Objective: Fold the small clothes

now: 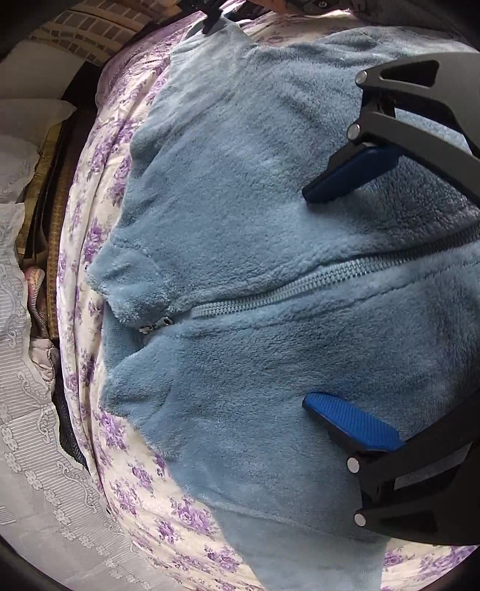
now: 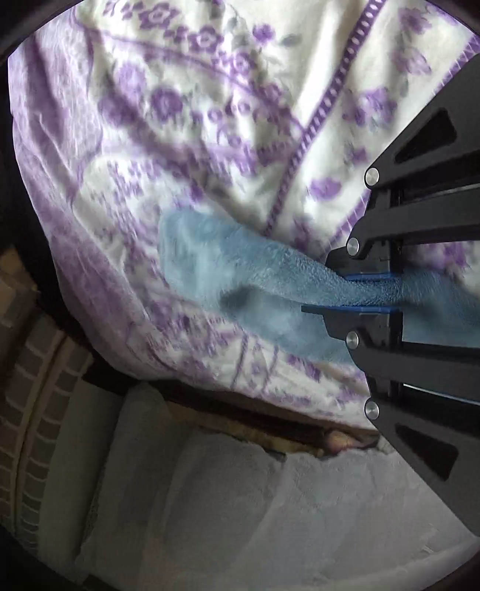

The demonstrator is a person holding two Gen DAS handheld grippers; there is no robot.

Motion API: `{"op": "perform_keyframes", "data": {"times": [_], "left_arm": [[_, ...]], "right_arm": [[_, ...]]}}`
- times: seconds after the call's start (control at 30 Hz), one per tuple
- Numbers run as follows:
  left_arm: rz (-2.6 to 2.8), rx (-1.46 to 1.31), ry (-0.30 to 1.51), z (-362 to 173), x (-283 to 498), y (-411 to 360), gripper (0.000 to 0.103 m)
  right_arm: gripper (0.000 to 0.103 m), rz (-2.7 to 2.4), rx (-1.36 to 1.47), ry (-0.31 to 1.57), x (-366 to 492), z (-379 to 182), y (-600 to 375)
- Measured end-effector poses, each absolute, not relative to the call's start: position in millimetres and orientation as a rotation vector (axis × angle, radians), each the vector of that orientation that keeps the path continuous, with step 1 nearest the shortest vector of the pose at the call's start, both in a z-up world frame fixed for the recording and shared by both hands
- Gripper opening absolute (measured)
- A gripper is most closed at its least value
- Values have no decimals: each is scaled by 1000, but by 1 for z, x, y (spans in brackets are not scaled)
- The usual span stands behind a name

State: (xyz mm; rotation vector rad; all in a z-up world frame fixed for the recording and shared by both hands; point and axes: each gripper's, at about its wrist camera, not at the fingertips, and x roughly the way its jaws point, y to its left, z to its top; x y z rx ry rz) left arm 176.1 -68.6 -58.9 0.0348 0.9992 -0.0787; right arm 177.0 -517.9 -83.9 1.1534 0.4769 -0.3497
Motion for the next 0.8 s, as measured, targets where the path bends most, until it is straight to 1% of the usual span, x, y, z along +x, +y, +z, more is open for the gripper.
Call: {"op": "perform_keyframes", "data": {"times": [0.1,0.27,0.6,0.8], "left_arm": [[-92,19,998,-58,176,-66,99],[-100,-24,980,-53,173,-57,99],[15,-140,898,-25,146,-1,99],[74,-158,914,-30,142,20,99]], "right_arm": [[9,-273,1100,460,183,-63,-503],[9,-178,1063,465,194,-46,-485],[9,-8,1018,496,203,-17,-449],[9,149,953,518,204,10,-408]]}}
